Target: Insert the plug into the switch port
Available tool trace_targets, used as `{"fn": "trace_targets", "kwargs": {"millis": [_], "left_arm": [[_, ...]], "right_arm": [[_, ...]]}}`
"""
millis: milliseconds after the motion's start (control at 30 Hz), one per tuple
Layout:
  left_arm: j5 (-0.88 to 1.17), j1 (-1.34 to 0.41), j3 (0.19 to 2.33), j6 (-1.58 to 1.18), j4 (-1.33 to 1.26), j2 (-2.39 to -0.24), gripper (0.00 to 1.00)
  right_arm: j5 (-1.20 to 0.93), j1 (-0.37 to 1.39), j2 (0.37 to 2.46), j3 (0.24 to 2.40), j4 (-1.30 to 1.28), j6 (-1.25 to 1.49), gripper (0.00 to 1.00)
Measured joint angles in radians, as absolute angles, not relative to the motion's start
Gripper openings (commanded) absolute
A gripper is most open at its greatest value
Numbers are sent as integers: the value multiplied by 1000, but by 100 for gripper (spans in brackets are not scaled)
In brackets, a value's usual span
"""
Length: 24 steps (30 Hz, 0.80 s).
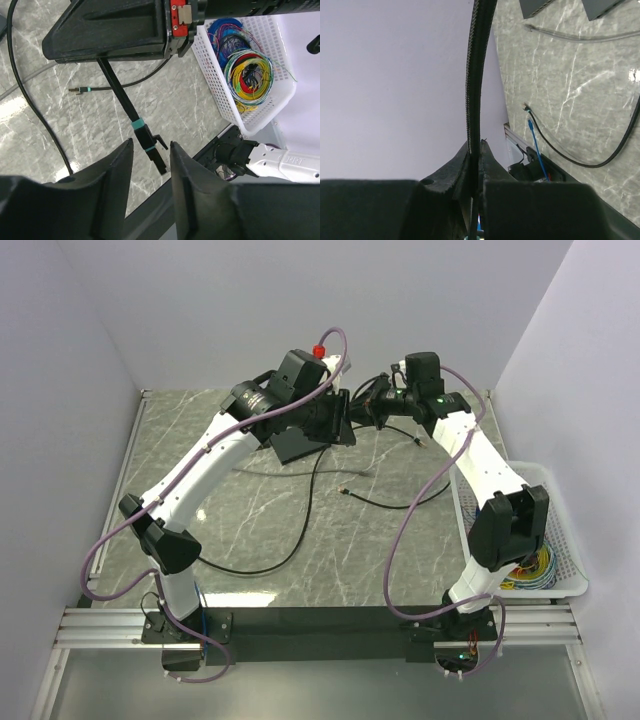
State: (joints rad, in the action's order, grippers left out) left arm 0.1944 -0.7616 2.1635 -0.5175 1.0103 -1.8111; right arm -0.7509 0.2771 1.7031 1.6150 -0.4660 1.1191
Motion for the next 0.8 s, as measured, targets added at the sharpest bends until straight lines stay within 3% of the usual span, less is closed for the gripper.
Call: {"fn": "trace_targets", "kwargs": {"millis": [133, 200, 333, 367, 600, 633, 667, 767, 800], "left_arm": [[194, -762, 2164, -520, 1011, -1811, 43], [194, -762, 2163, -521, 1010, -1811, 39], [191, -763, 2152, -539, 1015, -1811, 14], [186, -763, 2150, -539, 1021, -1811, 1], [196, -751, 2147, -546, 1034, -1811, 0], [215, -743, 2147, -548, 1034, -1811, 0], [241, -733, 2146, -556, 1034, -1811, 1], [350, -674, 2108, -584, 1011, -1798, 0], [395, -640, 2082, -599, 1000, -1788, 1]], "right_arm": [[-755, 277, 1698, 1615, -463, 1122, 0], [-754, 277, 1698, 1615, -463, 1122, 0], [-754, 277, 1698, 1615, -461, 1122, 0], [-753, 276, 1698, 1615, -461, 1121, 0], [-754, 270, 1687, 1596, -448, 1108, 0], [-754, 270, 1685, 1597, -453, 1095, 6], [-748, 266, 1683, 1604, -468, 1074, 26], [-688, 260, 1686, 1673, -588, 963, 69], [-649, 259, 1686, 1716, -645, 915, 76]]}}
